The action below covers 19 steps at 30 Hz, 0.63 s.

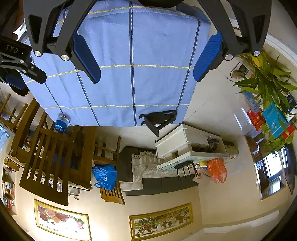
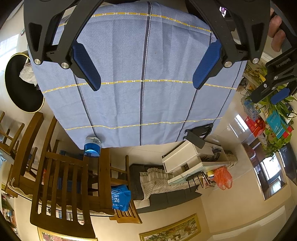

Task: Collect trash

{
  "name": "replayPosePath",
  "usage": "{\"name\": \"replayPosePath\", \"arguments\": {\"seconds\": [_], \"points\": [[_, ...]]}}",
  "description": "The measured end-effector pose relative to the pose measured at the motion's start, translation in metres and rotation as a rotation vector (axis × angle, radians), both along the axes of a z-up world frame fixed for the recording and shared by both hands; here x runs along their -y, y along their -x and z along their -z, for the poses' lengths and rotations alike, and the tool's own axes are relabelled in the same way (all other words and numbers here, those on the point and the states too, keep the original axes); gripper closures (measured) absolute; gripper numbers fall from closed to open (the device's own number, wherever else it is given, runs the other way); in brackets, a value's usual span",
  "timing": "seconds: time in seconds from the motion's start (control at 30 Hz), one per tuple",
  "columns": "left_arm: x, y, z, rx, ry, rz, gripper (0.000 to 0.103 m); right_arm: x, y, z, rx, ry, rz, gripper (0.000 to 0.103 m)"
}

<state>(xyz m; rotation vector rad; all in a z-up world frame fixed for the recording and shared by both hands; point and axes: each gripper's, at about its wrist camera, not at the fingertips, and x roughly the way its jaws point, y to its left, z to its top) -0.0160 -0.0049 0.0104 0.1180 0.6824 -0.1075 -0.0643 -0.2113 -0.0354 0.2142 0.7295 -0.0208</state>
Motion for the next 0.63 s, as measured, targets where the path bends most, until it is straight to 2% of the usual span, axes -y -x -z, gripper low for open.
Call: {"name": "replayPosePath", "arguments": {"seconds": [0.3,0.4,0.63], "points": [[-0.0032,0.0015,-0.0046,0.047,-0.007,-0.050,0.007,-0.0005,0.0004,0.0011,-0.003,-0.003,0.002,0.005],[-0.0015,-0.0026,-0.0048,0.021,-0.005,-0.010,0.007,-0.0005,0.0007,0.0011,-0.003,-0.002,0.002,0.005],[0.0022,-0.0011,-0.0018,0.029,-0.044,-0.026,0.007,-0.0017,0.0019,0.0034,0.000,-0.004,0.002,0.005]]}}
